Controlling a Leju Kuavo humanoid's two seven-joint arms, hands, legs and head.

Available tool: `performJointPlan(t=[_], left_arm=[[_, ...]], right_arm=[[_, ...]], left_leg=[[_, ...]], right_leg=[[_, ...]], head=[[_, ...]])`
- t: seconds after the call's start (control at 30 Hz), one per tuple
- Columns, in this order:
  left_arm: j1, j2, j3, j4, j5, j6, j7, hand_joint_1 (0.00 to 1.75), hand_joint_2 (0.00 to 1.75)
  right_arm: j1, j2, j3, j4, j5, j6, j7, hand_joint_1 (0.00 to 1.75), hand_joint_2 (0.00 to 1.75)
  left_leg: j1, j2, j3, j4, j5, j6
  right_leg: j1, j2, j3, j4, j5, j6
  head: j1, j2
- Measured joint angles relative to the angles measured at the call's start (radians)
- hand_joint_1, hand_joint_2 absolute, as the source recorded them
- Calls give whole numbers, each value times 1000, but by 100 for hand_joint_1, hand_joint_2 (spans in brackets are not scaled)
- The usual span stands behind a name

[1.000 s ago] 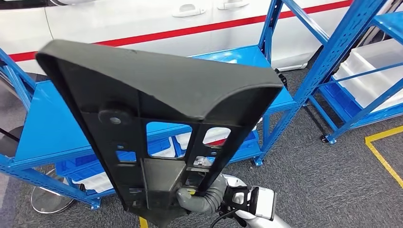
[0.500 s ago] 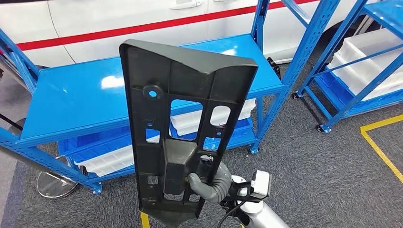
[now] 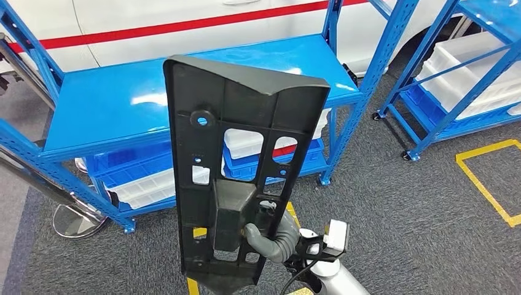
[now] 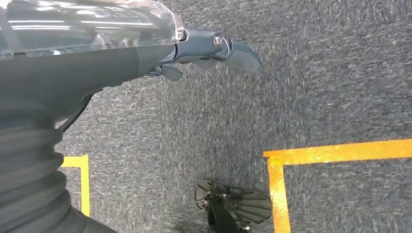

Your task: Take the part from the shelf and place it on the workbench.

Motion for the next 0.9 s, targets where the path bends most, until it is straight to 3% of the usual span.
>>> performJointPlan(t=[0.03,0.07,0.13,0.2,0.27,0.3,0.33,0.4,0.43,0.47,0.53,0.57,0.63,0.67,0.7,0.73,0.8,0.83,0.87,0.9], left_arm=[[-1,0,0,0,-4,-1,-1,0,175],[-1,0,0,0,-6,-2,-1,0,175],[-1,1,0,0,-8,-3,-1,0,175],[1,2,0,0,-9,-4,0,0,175],[1,2,0,0,-10,-4,0,0,175],[1,2,-1,0,-10,-5,0,0,175],[0,2,-1,0,-11,-5,0,0,175],[-1,4,-1,0,-13,-5,2,0,175],[-1,5,-1,0,-16,-4,5,0,175],[-3,7,-1,0,-18,-4,7,0,175],[-7,13,-1,0,-25,-6,11,0,175],[-9,15,-1,0,-30,-8,12,0,175],[-10,20,-2,0,-40,-13,15,0,175],[-10,22,-2,0,-43,-15,17,0,175],[-10,24,-3,0,-45,-17,18,0,175],[-11,25,-4,0,-45,-18,19,0,175],[-12,28,-6,0,-46,-19,19,0,175],[-12,28,-7,0,-47,-19,19,0,175],[-12,28,-8,0,-47,-19,19,0,175],[-12,29,-8,0,-48,-20,19,0,175]], right_arm=[[0,1,-1,-5,2,0,0,175,175],[0,2,-2,-11,1,2,0,175,175],[2,2,-2,-16,0,7,0,175,175],[3,5,-2,-18,1,9,0,175,175],[4,9,-2,-21,1,10,0,175,175],[5,9,-2,-21,1,11,0,175,175],[5,10,-2,-23,1,13,0,175,175],[9,10,-2,-36,6,22,0,175,175],[11,10,-2,-53,17,20,0,175,175],[13,10,-2,-82,37,5,0,175,175],[16,6,4,-161,86,-66,0,175,175],[16,1,11,-203,105,-111,0,175,175],[15,-11,30,-270,121,-177,0,175,175],[16,-18,40,-296,124,-194,0,175,175],[17,-25,48,-317,126,-202,0,175,175],[18,-31,54,-335,127,-205,0,175,175],[19,-40,65,-362,128,-206,0,175,175],[20,-44,69,-372,128,-206,0,175,175],[20,-48,73,-379,128,-207,0,175,175],[21,-51,76,-386,128,-207,0,175,175]], left_leg=[[-1,-1,-7,6,7,-6],[-2,-1,-12,7,14,-12],[1,-3,-21,8,21,-25],[5,-6,-41,51,-38,-35],[7,-6,-68,157,-142,-39],[8,-6,-76,218,-174,-40],[7,-6,-76,265,-182,-39],[6,-6,-37,276,-130,-33],[5,-7,7,230,-99,-27],[2,-7,64,158,-88,-20],[-4,-7,164,6,-114,-10],[-8,-8,187,-38,-128,-7],[-8,-5,184,-61,-119,-2],[-6,-3,174,-63,-106,3],[-3,-1,162,-66,-91,9],[-2,2,148,-66,-77,14],[-5,3,112,-58,-52,20],[-6,4,92,-51,-42,20],[-6,4,72,-43,-32,19],[-6,5,51,-34,-24,18]], right_leg=[[2,1,32,-52,-19,-6],[6,2,44,-79,-30,-13],[6,0,31,-87,-17,-31],[4,-3,7,-91,7,-50],[7,-4,-22,-90,31,-58],[10,-5,-38,-89,43,-59],[12,-5,-55,-87,56,-59],[17,-6,-91,-82,79,-58],[19,-5,-106,-79,90,-57],[22,-5,-118,-76,100,-55],[24,-6,-131,-74,120,-48],[24,-7,-134,-76,130,-42],[20,-7,-139,-81,148,-31],[20,-4,-145,-75,135,-25],[20,-1,-155,-55,104,-20],[19,2,-168,-15,53,-15],[14,3,-194,111,-44,-8],[12,3,-201,172,-62,-5],[11,2,-197,211,-54,-3],[9,2,-177,216,-28,-3]], head=[[0,0],[0,0],[0,0],[0,0],[0,0],[0,0],[0,0],[0,0],[0,0],[0,0],[0,0],[0,0],[0,0],[0,0],[0,0],[0,0],[0,0],[0,0],[0,0],[0,0]])
